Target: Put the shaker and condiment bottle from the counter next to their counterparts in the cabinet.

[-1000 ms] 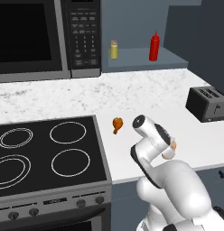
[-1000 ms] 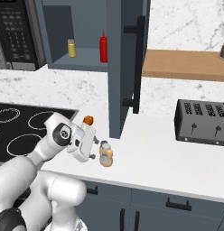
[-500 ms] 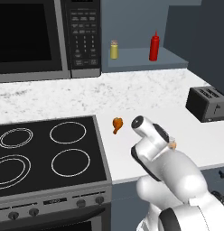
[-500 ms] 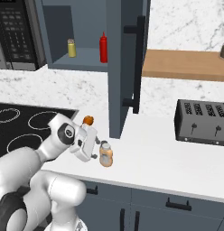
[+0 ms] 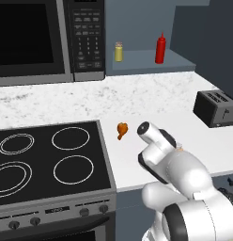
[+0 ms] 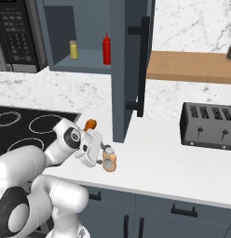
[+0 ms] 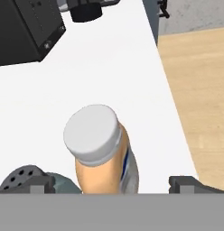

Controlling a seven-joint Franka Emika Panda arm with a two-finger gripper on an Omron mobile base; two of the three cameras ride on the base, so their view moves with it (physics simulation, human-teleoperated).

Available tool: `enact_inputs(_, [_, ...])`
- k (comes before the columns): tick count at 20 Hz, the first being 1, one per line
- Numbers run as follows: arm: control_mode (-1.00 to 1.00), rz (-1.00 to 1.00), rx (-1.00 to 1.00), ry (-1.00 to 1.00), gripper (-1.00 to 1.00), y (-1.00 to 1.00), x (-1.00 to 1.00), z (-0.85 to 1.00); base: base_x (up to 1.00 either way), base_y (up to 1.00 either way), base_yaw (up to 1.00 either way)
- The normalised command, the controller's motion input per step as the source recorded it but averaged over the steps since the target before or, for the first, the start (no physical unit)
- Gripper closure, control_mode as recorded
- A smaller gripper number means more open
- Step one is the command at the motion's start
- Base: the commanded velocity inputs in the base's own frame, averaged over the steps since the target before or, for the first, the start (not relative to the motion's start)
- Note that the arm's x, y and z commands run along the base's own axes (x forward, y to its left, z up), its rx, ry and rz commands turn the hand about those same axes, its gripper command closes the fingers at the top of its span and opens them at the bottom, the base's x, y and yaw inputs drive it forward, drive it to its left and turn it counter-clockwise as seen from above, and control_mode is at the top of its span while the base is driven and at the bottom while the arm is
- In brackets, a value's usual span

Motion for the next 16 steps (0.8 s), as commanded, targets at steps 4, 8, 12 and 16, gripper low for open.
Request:
enact_inputs(4, [-1.00,0.00,0.00,0.03,-1.00,0.00,0.18,-0.17,0.00,0.00,0.00])
enact_inputs(8, [-1.00,0.00,0.00,0.05,-1.00,-0.04,0.16,-0.23,0.00,0.00,0.00])
enact_inputs(12, [-1.00,0.00,0.00,0.02,1.00,-0.27,0.03,-0.14,0.00,0.00,0.00])
enact_inputs(16, [-1.00,-0.02,0.01,0.05,1.00,-0.45,0.00,-0.13,0.00,0.00,0.00])
